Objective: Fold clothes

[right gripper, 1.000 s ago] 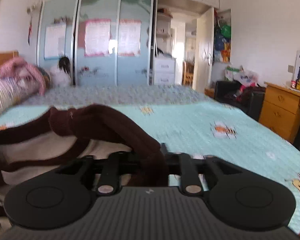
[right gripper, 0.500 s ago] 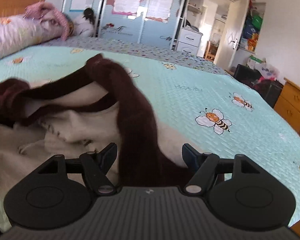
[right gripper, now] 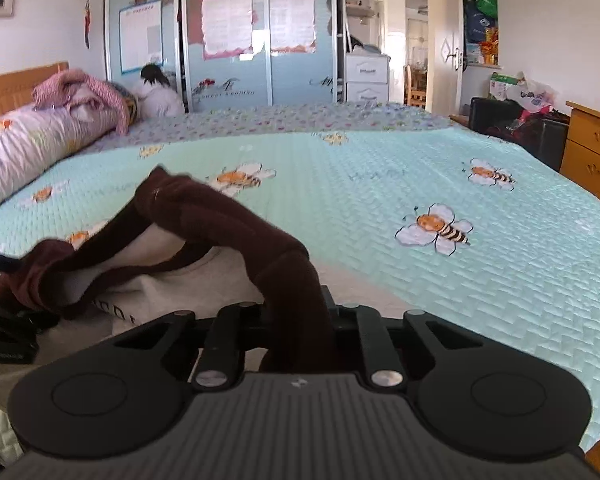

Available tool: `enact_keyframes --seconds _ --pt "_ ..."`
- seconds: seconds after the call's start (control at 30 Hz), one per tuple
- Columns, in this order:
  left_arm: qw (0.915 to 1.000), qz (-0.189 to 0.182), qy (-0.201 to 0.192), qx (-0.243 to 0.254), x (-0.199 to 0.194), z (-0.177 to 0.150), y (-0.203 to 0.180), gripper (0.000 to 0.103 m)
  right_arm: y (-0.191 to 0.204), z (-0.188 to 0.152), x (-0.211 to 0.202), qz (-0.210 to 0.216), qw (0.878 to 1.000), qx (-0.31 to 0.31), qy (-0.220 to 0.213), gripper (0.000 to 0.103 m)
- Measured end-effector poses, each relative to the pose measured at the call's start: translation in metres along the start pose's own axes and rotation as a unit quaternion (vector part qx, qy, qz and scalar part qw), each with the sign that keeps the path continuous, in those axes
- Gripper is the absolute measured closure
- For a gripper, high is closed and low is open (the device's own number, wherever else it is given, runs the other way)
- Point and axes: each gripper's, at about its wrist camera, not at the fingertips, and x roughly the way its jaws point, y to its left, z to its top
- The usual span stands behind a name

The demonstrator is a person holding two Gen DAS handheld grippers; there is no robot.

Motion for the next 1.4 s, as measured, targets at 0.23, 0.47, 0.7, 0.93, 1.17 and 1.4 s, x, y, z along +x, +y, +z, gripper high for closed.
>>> enact_keyframes --seconds 0.23,0.47,0.7,0.93,1.17,1.4 --pt "0.9935 -0.035 -0.016 -0.108 -0.019 -0.003 0.026 0.07 -0.015 0.016 -0.03 0.0 0.998 0.028 -0.05 0.092" --pt "0.9682 -0.039 -0.121 -0.216 -0.095 0.013 0.074 0.08 -0.025 0.053 -0.079 0.017 0.99 0.042 -0.133 0.092" --pt "0.9443 -0.011 -0.226 -0.239 -0.176 0.038 0.107 0.08 -0.023 0.099 -0.116 0.035 0.974 0.05 -0.22 0.092" --pt "0.9356 -0.017 -0.236 -0.262 -0.188 0.03 0.106 0.08 -0.023 0.12 -0.12 0.052 0.968 0.052 -0.242 0.092" --pt "0.946 -0.042 -0.183 -0.264 -0.161 0.01 0.096 0.078 -0.018 0.112 -0.101 0.051 0.979 0.018 -0.196 0.089" --pt "0.9491 -0.086 -0.102 -0.286 -0.115 -0.023 0.077 0.079 -0.016 0.073 -0.062 0.062 0.992 0.04 -0.102 0.091"
